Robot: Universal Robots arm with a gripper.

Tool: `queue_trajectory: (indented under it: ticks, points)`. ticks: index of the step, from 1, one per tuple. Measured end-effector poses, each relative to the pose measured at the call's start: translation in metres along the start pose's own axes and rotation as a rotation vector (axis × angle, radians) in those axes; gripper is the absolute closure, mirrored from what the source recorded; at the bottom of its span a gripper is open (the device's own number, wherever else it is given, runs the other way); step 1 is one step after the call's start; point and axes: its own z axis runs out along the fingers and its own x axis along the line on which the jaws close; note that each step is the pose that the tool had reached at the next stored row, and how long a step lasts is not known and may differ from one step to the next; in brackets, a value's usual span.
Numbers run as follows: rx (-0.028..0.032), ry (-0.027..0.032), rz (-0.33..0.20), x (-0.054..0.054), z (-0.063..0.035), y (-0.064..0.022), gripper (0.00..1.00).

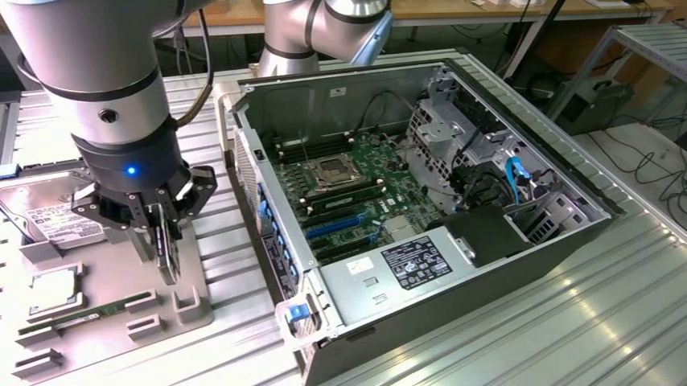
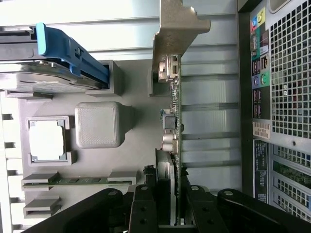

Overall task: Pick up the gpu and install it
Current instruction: 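Pick up the gpu and move the gpu toward the slot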

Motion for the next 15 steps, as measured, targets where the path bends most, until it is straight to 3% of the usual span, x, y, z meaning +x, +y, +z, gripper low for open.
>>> queue_trajectory:
  ticks: [15]
  points:
    - [-0.001,0.0,0.0,0.0,-0.0121,0.0002,0.72]
